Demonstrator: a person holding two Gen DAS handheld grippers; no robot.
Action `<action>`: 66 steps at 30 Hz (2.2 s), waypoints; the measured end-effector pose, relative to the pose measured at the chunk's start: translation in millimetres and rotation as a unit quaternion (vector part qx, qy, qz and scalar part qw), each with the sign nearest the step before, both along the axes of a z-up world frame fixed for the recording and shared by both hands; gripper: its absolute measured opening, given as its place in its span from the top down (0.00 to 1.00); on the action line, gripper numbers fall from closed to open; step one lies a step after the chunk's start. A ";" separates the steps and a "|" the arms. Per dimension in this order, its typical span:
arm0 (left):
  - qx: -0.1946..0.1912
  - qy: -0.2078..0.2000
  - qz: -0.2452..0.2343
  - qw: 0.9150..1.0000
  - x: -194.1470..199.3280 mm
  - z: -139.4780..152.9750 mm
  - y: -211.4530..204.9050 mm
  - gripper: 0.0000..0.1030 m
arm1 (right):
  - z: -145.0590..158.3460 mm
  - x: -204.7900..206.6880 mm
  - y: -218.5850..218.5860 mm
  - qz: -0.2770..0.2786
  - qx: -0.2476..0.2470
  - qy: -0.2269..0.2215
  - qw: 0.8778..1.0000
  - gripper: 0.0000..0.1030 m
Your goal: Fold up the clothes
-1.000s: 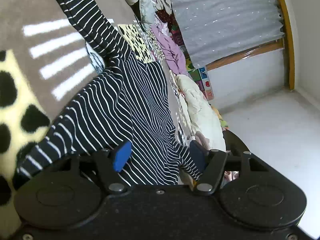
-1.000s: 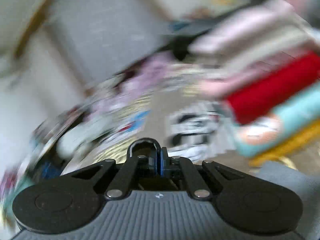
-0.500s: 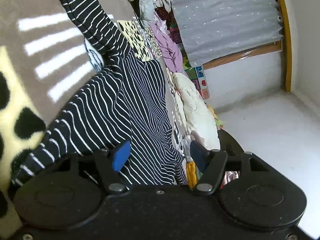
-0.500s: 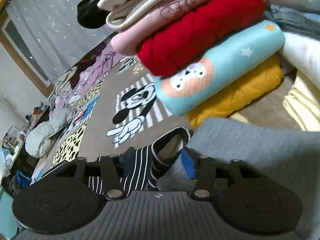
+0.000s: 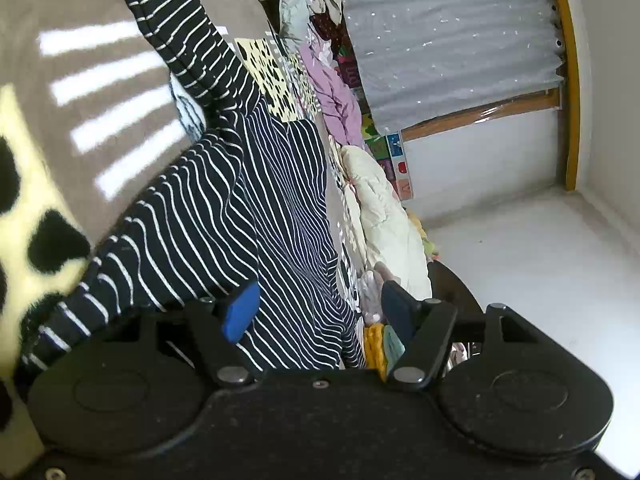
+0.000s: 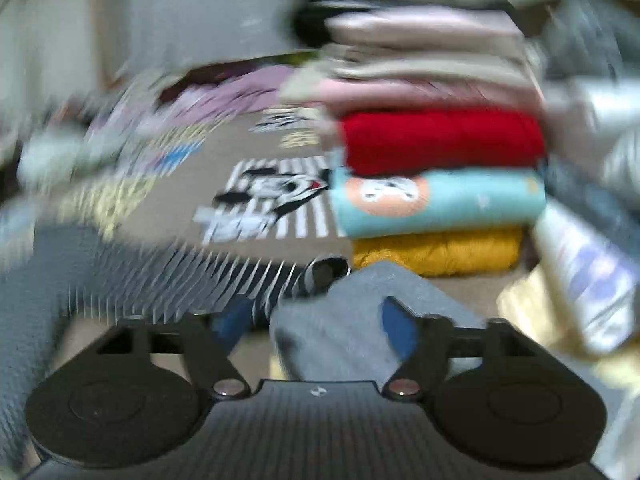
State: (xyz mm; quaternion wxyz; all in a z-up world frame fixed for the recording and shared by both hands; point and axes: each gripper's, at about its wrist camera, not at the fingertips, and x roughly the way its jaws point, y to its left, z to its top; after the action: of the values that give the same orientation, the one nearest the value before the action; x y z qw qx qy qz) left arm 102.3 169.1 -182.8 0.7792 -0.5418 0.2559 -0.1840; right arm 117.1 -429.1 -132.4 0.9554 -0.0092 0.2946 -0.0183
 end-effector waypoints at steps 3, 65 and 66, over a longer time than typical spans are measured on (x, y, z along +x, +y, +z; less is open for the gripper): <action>0.004 0.000 0.002 1.000 -2.0 1.1 -0.4 0.35 | -30.3 -0.4 22.1 0.027 -0.187 0.078 0.979 0.28; -0.017 -0.002 0.006 1.000 18.4 6.2 -5.8 0.33 | -12.9 91.5 -1.7 -0.116 0.121 0.067 0.984 0.56; -0.017 -0.002 0.006 1.000 19.4 6.5 -6.3 0.33 | -16.8 92.0 0.7 -0.116 0.120 0.067 0.984 0.56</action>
State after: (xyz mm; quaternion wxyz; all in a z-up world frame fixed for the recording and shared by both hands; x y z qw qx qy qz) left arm 121.8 162.8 -176.3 0.7717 -0.5558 0.2479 -0.1848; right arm 209.0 -428.5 -149.2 0.9190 0.1382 0.3574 -0.0926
